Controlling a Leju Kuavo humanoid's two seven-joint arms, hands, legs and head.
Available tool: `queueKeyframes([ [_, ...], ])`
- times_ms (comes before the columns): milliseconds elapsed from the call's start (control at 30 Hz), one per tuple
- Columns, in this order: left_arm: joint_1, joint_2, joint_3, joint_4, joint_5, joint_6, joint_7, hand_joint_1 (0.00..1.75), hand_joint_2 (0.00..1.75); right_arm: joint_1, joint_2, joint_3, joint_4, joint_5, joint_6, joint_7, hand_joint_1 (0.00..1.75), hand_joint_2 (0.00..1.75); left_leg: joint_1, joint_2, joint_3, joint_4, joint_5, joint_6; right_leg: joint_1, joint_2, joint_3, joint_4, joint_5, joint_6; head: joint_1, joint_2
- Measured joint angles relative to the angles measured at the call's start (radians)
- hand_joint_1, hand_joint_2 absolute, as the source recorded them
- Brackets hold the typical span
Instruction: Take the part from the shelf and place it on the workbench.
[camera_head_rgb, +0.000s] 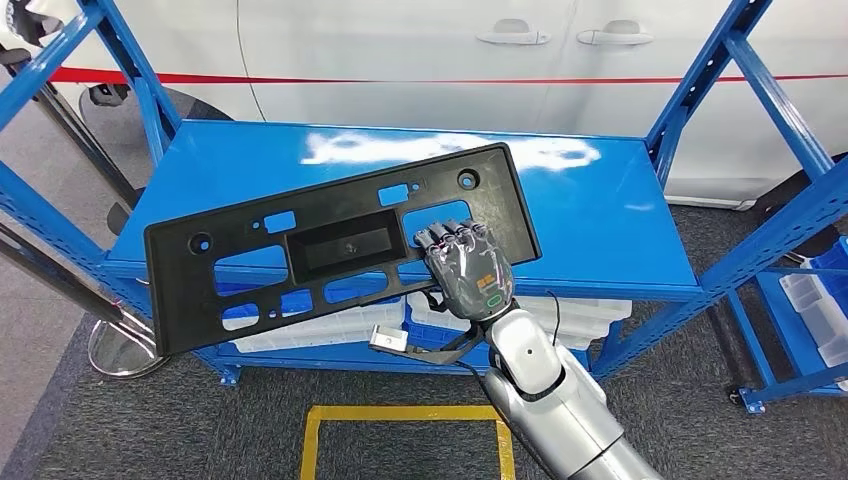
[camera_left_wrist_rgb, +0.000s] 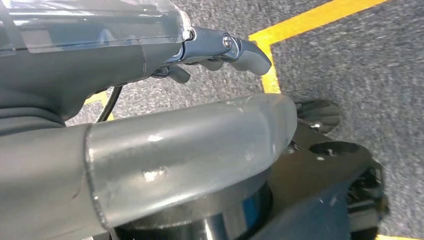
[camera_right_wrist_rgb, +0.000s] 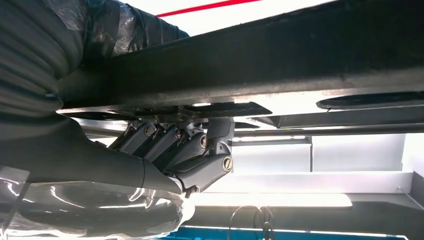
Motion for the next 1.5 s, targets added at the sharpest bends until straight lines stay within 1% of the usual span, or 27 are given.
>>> queueKeyframes([
  [67, 0.001, -0.001, 0.000, 0.000, -0.003, 0.000, 0.002, 0.00, 0.00, -0.006, 0.006, 0.002, 0.000, -0.004, 0.003, -0.001, 1.75, 1.75, -0.003, -0.001, -0.011, 0.001, 0.014, -0.008, 0.006, 0.001, 0.088, -0.132, 0.009, -0.016, 0.000, 0.000],
  [100, 0.001, -0.002, 0.000, 0.000, -0.006, 0.000, 0.003, 0.00, 0.00, -0.009, 0.007, 0.002, 0.000, -0.007, 0.005, -0.001, 1.75, 1.75, -0.002, -0.001, -0.013, -0.001, 0.022, -0.014, 0.010, 0.002, 0.110, -0.173, 0.002, -0.022, 0.000, 0.000],
  [200, 0.002, -0.003, 0.000, 0.000, -0.012, -0.001, 0.005, 0.00, 0.00, -0.012, 0.008, 0.002, -0.001, -0.011, 0.013, -0.003, 1.75, 1.75, 0.001, -0.001, -0.019, -0.009, 0.037, -0.034, 0.011, -0.001, 0.112, -0.205, 0.019, -0.035, 0.000, 0.000],
  [267, 0.003, -0.003, 0.000, 0.000, -0.013, -0.002, 0.004, 0.00, 0.00, -0.012, 0.012, 0.004, -0.003, -0.011, 0.020, -0.002, 1.75, 1.75, 0.000, -0.001, -0.034, 0.028, -0.017, -0.042, 0.004, -0.005, 0.095, -0.219, 0.046, -0.047, 0.000, 0.000],
  [333, 0.003, -0.002, 0.000, 0.000, -0.013, -0.003, 0.004, 0.00, 0.00, -0.012, 0.016, 0.005, -0.006, -0.011, 0.027, 0.000, 1.75, 1.75, 0.004, 0.000, -0.061, 0.132, -0.115, -0.049, 0.002, -0.007, 0.069, -0.218, 0.068, -0.054, 0.000, 0.000],
  [367, 0.003, -0.002, 0.000, 0.000, -0.013, -0.003, 0.004, 0.00, 0.00, -0.012, 0.017, 0.006, -0.007, -0.012, 0.029, 0.000, 1.75, 1.75, 0.005, 0.000, -0.073, 0.197, -0.148, -0.053, 0.001, -0.008, 0.052, -0.213, 0.077, -0.052, 0.000, 0.000],
  [400, 0.003, -0.002, 0.000, 0.000, -0.012, -0.002, 0.004, 0.00, 0.00, -0.011, 0.018, 0.006, -0.007, -0.013, 0.030, 0.001, 1.75, 1.75, 0.006, 0.000, -0.077, 0.244, -0.156, -0.057, 0.001, -0.010, 0.035, -0.207, 0.085, -0.050, 0.000, 0.000],
  [467, 0.003, -0.001, 0.000, 0.000, -0.007, 0.001, 0.004, 0.00, 0.00, -0.008, 0.018, 0.006, -0.005, -0.017, 0.030, 0.000, 1.75, 1.75, 0.011, 0.000, -0.050, 0.259, -0.113, -0.063, -0.002, -0.014, -0.001, -0.188, 0.098, -0.043, 0.000, 0.000],
  [533, 0.002, 0.001, 0.000, 0.000, -0.004, 0.003, 0.004, 0.00, 0.00, -0.008, 0.018, 0.006, 0.000, -0.024, 0.029, 0.000, 1.75, 1.75, 0.015, 0.000, 0.034, 0.152, -0.077, -0.070, -0.005, -0.014, -0.037, -0.162, 0.107, -0.033, -0.001, 0.000],
  [600, 0.001, 0.002, 0.000, 0.000, -0.010, 0.003, 0.010, 0.00, 0.00, -0.010, 0.020, 0.006, 0.004, -0.030, 0.028, -0.001, 1.75, 1.75, 0.013, -0.004, 0.100, 0.043, -0.096, -0.063, -0.003, -0.013, -0.061, -0.141, 0.118, -0.020, 0.000, 0.000],
  [633, 0.001, 0.001, 0.000, 0.000, -0.014, 0.003, 0.012, 0.00, 0.00, -0.012, 0.020, 0.007, 0.006, -0.032, 0.028, -0.002, 1.75, 1.75, 0.010, -0.005, 0.109, 0.021, -0.109, -0.056, -0.001, -0.012, -0.066, -0.138, 0.126, -0.014, 0.000, 0.000],
  [700, 0.001, 0.001, 0.000, 0.001, -0.020, 0.003, 0.016, 0.00, 0.00, -0.013, 0.020, 0.007, 0.007, -0.033, 0.029, -0.003, 1.75, 1.75, 0.009, -0.004, 0.097, 0.015, -0.099, -0.035, -0.003, -0.010, -0.072, -0.140, 0.141, -0.002, 0.000, 0.000],
  [733, 0.000, 0.001, 0.000, 0.001, -0.021, 0.003, 0.018, 0.00, 0.00, -0.012, 0.020, 0.007, 0.007, -0.034, 0.030, -0.002, 1.75, 1.75, 0.008, -0.001, 0.089, 0.015, -0.088, -0.025, -0.004, -0.009, -0.078, -0.135, 0.130, 0.004, 0.000, 0.000],
  [800, -0.002, -0.001, -0.001, 0.002, -0.028, 0.007, 0.022, 0.00, 0.00, -0.009, 0.013, 0.007, 0.002, -0.034, 0.032, 0.002, 1.75, 1.75, 0.009, 0.004, 0.064, 0.012, -0.063, -0.006, -0.007, -0.007, -0.098, -0.077, 0.050, 0.011, 0.000, 0.000],
  [867, -0.002, -0.004, -0.003, 0.002, -0.043, 0.018, 0.024, 0.00, 0.00, 0.009, -0.011, 0.006, -0.019, -0.040, 0.030, 0.005, 1.75, 1.75, 0.004, 0.005, 0.033, 0.013, -0.038, 0.004, -0.006, -0.005, -0.120, 0.040, -0.049, 0.014, 0.000, 0.000],
  [900, -0.002, -0.007, -0.006, 0.002, -0.050, 0.025, 0.025, 0.00, 0.00, 0.026, -0.030, 0.006, -0.035, -0.046, 0.027, 0.005, 1.75, 1.75, 0.001, 0.004, 0.017, 0.014, -0.026, 0.006, -0.005, -0.004, -0.123, 0.095, -0.068, 0.014, 0.000, 0.000],
  [967, -0.001, -0.012, -0.010, 0.002, -0.058, 0.035, 0.023, 0.00, 0.00, 0.064, -0.072, 0.000, -0.066, -0.062, 0.019, -0.001, 1.75, 1.75, -0.009, 0.002, -0.012, 0.015, -0.004, 0.009, 0.001, -0.001, -0.096, 0.130, -0.040, 0.003, 0.000, 0.000],
  [1000, -0.001, -0.013, -0.011, 0.002, -0.059, 0.038, 0.022, 0.00, 0.00, 0.080, -0.090, -0.004, -0.079, -0.068, 0.015, -0.005, 1.75, 1.75, -0.014, 0.001, -0.026, 0.016, 0.007, 0.010, 0.007, 0.000, -0.059, 0.097, -0.011, -0.010, 0.000, 0.000],
  [1067, -0.002, -0.017, -0.012, 0.002, -0.056, 0.039, 0.017, 0.00, 0.00, 0.102, -0.115, -0.011, -0.104, -0.073, 0.012, -0.013, 1.75, 1.75, -0.021, 0.003, -0.044, 0.016, 0.026, 0.009, 0.026, 0.001, 0.053, -0.050, 0.001, -0.044, 0.000, 0.000],
  [1133, -0.003, -0.022, -0.012, 0.002, -0.053, 0.038, 0.015, 0.00, 0.00, 0.114, -0.131, -0.016, -0.126, -0.075, 0.009, -0.017, 1.75, 1.75, -0.021, 0.008, -0.049, 0.010, 0.047, 0.003, 0.040, 0.000, 0.130, -0.167, -0.020, -0.059, -0.001, 0.000],
  [1167, -0.004, -0.023, -0.012, 0.002, -0.053, 0.038, 0.014, 0.00, 0.00, 0.117, -0.137, -0.018, -0.134, -0.077, 0.007, -0.017, 1.75, 1.75, -0.020, 0.010, -0.049, 0.004, 0.058, -0.001, 0.043, 0.000, 0.142, -0.193, -0.021, -0.060, 0.000, 0.000],
  [1233, -0.005, -0.023, -0.013, 0.002, -0.053, 0.037, 0.013, 0.00, 0.00, 0.122, -0.145, -0.021, -0.143, -0.079, 0.003, -0.018, 1.75, 1.75, -0.019, 0.009, -0.052, -0.003, 0.064, -0.011, 0.040, -0.003, 0.131, -0.208, 0.008, -0.065, 0.001, 0.000],
  [1267, -0.004, -0.023, -0.013, 0.002, -0.053, 0.038, 0.012, 0.00, 0.00, 0.124, -0.147, -0.022, -0.146, -0.080, 0.003, -0.018, 1.75, 1.75, -0.019, 0.008, -0.059, 0.008, 0.041, -0.016, 0.035, -0.005, 0.122, -0.217, 0.023, -0.070, 0.000, 0.000],
  [1367, -0.003, -0.022, -0.012, 0.003, -0.052, 0.036, 0.012, 0.00, 0.00, 0.132, -0.151, -0.022, -0.149, -0.079, 0.002, -0.019, 1.75, 1.75, -0.011, 0.005, -0.094, 0.148, -0.106, -0.033, 0.028, -0.009, 0.075, -0.221, 0.067, -0.075, 0.000, 0.000],
  [1400, -0.003, -0.021, -0.012, 0.003, -0.051, 0.033, 0.012, 0.00, 0.00, 0.137, -0.152, -0.022, -0.149, -0.078, 0.000, -0.019, 1.75, 1.75, -0.006, 0.005, -0.102, 0.210, -0.134, -0.039, 0.027, -0.010, 0.054, -0.216, 0.079, -0.073, 0.000, 0.000],
  [1433, -0.002, -0.020, -0.012, 0.003, -0.049, 0.030, 0.012, 0.00, 0.00, 0.141, -0.153, -0.022, -0.149, -0.075, -0.002, -0.020, 1.75, 1.75, -0.002, 0.006, -0.101, 0.256, -0.131, -0.045, 0.025, -0.011, 0.032, -0.209, 0.091, -0.069, 0.000, 0.000],
  [1500, -0.003, -0.018, -0.012, 0.003, -0.044, 0.023, 0.013, 0.00, 0.00, 0.150, -0.153, -0.022, -0.149, -0.068, -0.006, -0.020, 1.75, 1.75, 0.006, 0.006, -0.059, 0.267, -0.072, -0.057, 0.019, -0.014, -0.016, -0.188, 0.112, -0.059, 0.000, 0.000],
])
